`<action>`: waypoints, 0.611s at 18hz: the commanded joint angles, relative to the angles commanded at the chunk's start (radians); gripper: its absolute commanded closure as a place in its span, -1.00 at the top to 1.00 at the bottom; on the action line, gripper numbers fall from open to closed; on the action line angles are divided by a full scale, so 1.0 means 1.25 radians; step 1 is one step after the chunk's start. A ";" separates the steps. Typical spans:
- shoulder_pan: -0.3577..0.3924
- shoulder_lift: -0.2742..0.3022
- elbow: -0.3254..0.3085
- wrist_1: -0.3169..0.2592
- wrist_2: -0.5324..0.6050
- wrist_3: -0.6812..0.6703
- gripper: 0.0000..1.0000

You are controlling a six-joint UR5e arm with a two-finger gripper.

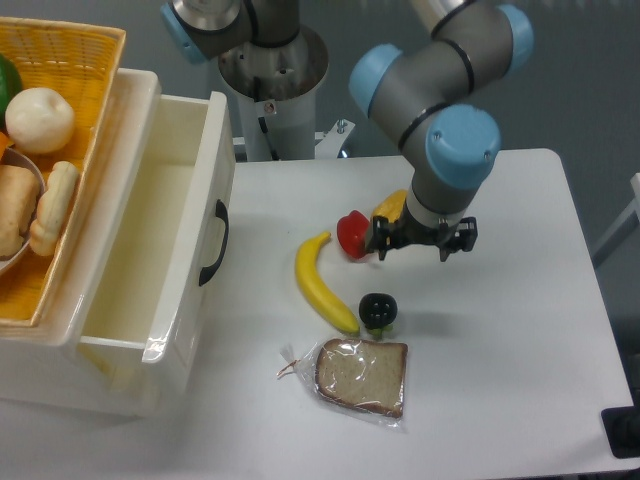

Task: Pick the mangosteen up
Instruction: 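Move the open gripper from the peppers down over the dark mangosteen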

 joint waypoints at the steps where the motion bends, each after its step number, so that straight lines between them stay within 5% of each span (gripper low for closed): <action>1: -0.002 -0.014 0.004 0.001 -0.002 -0.005 1.00; 11: -0.026 -0.060 0.004 0.005 -0.063 -0.010 1.00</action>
